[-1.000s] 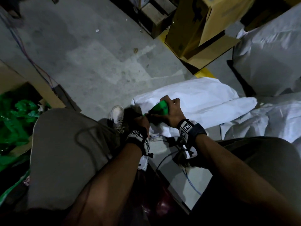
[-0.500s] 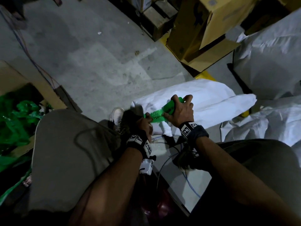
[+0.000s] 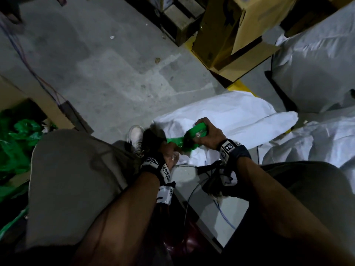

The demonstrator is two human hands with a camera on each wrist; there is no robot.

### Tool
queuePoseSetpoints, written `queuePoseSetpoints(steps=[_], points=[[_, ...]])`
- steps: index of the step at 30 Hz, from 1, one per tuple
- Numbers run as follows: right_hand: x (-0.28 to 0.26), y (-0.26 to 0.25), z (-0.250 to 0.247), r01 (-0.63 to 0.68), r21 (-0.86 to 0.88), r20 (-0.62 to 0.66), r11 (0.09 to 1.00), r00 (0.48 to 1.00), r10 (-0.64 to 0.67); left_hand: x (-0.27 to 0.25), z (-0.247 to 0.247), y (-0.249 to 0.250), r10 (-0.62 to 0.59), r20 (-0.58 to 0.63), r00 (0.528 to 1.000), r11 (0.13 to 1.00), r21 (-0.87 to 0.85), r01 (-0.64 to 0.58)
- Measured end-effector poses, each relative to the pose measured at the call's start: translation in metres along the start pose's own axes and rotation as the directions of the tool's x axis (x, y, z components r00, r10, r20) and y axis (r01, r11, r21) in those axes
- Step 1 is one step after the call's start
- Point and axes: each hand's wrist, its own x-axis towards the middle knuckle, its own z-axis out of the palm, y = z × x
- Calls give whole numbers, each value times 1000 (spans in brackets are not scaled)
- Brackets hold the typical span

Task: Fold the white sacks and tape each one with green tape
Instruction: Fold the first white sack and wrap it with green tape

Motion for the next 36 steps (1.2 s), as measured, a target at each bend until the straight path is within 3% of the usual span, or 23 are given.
queuePoseSetpoints(steps=[3,6,9,11,14,17,19,23,27,30,32,36], points=[[2,-6,-2,-29,-36,-72,999,997,27,1,5,2,21,-50,999,1000,-18,-22],[-3,-5,-8,-101,-158,-192,982,979,70,0,11,1,62,19,998,998,-22,-61],[-7,9,-19,-182,-302,-400,936,915,49,7,13,-4,95,118,988,988,-130,-80],[-8,21,-21,-170,-311,-476,935,879,1,2,16,-1,142,162,977,983,-141,-119],[-7,29,-25,-135,-185,-433,973,900,43,5,11,3,168,161,973,982,-109,-152],[-6,29,-35,-100,-1,-167,995,981,98,7,-2,4,176,85,981,972,-173,-159],[-5,37,-43,-56,63,-114,996,991,63,7,-6,4,136,33,990,979,-160,-129],[-9,37,-46,-60,11,-249,998,967,61,-12,0,9,129,99,987,987,-111,-118],[-6,25,-32,-84,-177,-345,981,939,18,-8,-1,10,-1,105,994,997,-72,9],[-5,20,-33,-125,-315,-467,941,883,-39,-7,-2,12,-41,160,986,996,-72,54],[-5,20,-38,-156,-314,-530,937,847,-37,-7,0,11,-48,175,983,996,-72,61],[-2,19,-40,-177,-277,-549,944,836,-5,-9,7,11,-72,195,978,997,-25,79]])
